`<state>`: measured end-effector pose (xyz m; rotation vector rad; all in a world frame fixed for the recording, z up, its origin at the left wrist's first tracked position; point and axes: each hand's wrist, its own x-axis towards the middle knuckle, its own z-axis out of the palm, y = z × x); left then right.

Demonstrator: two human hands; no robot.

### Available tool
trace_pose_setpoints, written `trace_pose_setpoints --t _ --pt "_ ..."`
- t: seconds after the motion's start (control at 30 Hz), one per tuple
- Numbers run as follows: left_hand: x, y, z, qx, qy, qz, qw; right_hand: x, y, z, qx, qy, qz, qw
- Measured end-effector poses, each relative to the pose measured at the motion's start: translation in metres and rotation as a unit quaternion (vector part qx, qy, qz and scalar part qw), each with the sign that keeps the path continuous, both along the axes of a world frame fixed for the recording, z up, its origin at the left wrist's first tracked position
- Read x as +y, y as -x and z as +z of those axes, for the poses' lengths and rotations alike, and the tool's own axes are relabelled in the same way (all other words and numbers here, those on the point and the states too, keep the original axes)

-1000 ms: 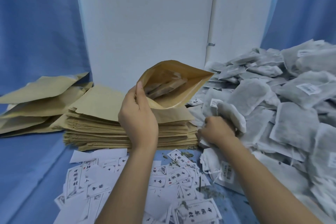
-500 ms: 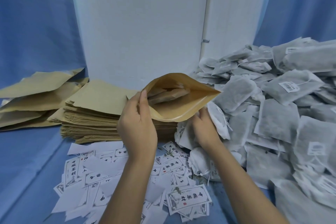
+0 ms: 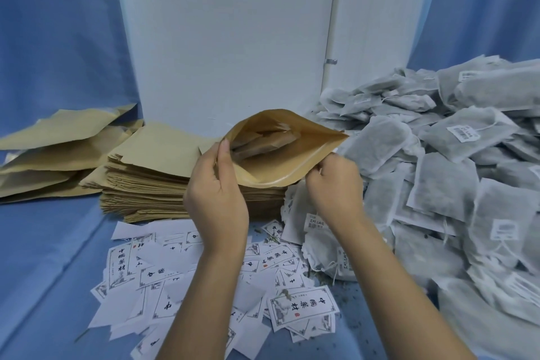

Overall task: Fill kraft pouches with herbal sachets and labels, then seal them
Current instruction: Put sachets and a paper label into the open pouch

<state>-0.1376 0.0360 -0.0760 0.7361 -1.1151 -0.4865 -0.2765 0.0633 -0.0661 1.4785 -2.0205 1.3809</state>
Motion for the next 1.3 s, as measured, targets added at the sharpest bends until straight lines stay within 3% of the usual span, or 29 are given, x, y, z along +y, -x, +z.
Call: trace_pose_setpoints --t 0.07,0.13,0.2,0.27,0.33,0.47,0.6,0.77,0.87,0.93,1.0,1.17,1.3 --pt "-0.001 -0.001 0.000 0.000 0.000 -0.001 1.000 -0.001 0.009 -0.005 0.013 0.000 -0.057 0.998" --pt "-0.003 -0.001 0.000 -0.004 0.002 0.000 1.000 -0.004 0.023 -0.015 -0.031 -0.102 -0.081 0.991" --pt "-0.003 0.000 -0.001 -0.011 0.001 0.002 1.000 -0.005 0.030 -0.020 -0.167 -0.214 -0.073 0.960" --pt "-0.004 0.001 -0.002 -0.016 0.001 0.003 1.000 -0.006 0.031 -0.022 -0.291 -0.256 -0.049 0.920" --pt "-0.006 0.000 -0.003 -0.014 0.001 0.001 1.000 -0.009 0.033 -0.023 -0.343 -0.242 -0.048 0.906" --pt "-0.009 -0.003 -0.005 0.000 -0.007 -0.002 1.000 -0.011 0.041 -0.025 -0.430 -0.115 -0.034 0.895" --pt "-0.010 -0.004 -0.004 0.010 -0.012 -0.005 1.000 -0.009 0.038 -0.029 -0.412 -0.080 -0.011 0.908" --pt "-0.010 -0.005 -0.005 0.012 -0.014 -0.008 1.000 -0.008 0.036 -0.022 -0.484 -0.007 0.083 0.871" --pt "-0.012 -0.006 -0.005 0.011 -0.014 -0.003 1.000 -0.004 0.035 -0.019 -0.415 -0.107 0.095 0.898" --pt "-0.012 -0.006 -0.005 0.013 -0.016 0.000 1.000 -0.002 0.037 -0.021 -0.286 -0.224 0.072 0.929" --pt "-0.013 -0.007 -0.006 0.015 -0.019 0.003 1.000 0.000 0.038 -0.023 -0.190 -0.309 0.067 0.930" --pt "-0.014 -0.007 -0.006 0.013 -0.020 0.003 1.000 0.002 0.042 -0.022 -0.158 -0.335 0.066 0.927" --pt "-0.014 -0.008 -0.006 0.013 -0.016 0.004 1.000 0.002 0.040 -0.022 -0.188 -0.352 0.069 0.914"
